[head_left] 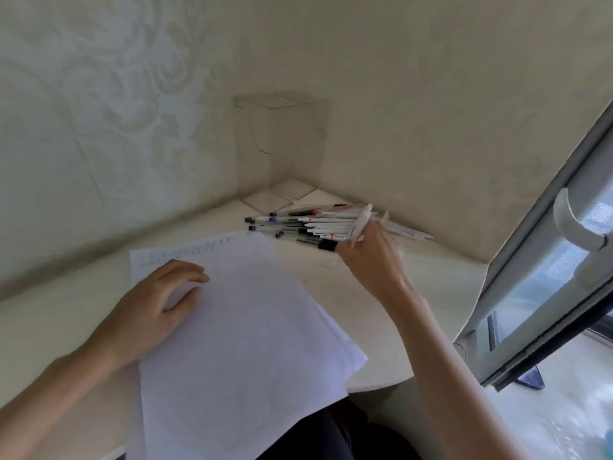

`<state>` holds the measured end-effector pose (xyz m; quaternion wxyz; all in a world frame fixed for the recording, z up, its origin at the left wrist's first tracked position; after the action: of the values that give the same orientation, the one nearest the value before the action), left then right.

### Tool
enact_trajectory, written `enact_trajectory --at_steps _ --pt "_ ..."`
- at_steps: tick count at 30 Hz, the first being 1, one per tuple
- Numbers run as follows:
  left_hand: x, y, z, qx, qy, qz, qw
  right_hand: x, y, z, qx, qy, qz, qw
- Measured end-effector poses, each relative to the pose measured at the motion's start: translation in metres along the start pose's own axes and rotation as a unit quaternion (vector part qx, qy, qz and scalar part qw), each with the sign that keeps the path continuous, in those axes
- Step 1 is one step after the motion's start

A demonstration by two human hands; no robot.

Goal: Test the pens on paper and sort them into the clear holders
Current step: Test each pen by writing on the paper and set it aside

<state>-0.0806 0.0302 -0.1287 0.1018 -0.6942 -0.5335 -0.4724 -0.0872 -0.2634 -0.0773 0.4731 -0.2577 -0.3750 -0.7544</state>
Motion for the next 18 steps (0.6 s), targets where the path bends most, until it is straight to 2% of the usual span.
enact_trajectory --at_steps 5,8,10,12,16,18 --pt "0.012 -0.020 0.024 0.047 0.034 -0.022 0.998 -0.069 -0.001 0.086 0.134 0.066 0.052 0.987" --pt "0.018 -0.028 0.035 0.068 0.114 -0.026 0.991 -0.117 -0.004 0.114 0.165 0.021 0.106 0.980" --pt "0.020 -0.031 0.047 0.110 0.156 -0.023 0.981 -0.135 -0.007 0.124 0.183 -0.032 0.091 0.978" --pt "0.018 -0.033 0.056 0.149 0.170 -0.010 0.974 -0.141 -0.011 0.127 0.190 -0.039 0.056 0.979" --pt "0.013 -0.032 0.060 0.163 0.195 -0.003 0.967 -0.136 -0.015 0.132 0.234 0.013 -0.022 0.972" --pt "0.014 -0.031 0.060 0.166 0.195 -0.007 0.967 -0.132 -0.014 0.136 0.255 0.035 -0.030 0.966"
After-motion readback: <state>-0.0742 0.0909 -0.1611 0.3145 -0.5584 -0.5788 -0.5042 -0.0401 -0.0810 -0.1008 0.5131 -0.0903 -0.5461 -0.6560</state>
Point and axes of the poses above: each hand's wrist, its own y-axis towards the middle knuckle, its own x-axis out of the back of the hand, z = x × y, the point moved 10 cm from there along y, towards the middle knuckle
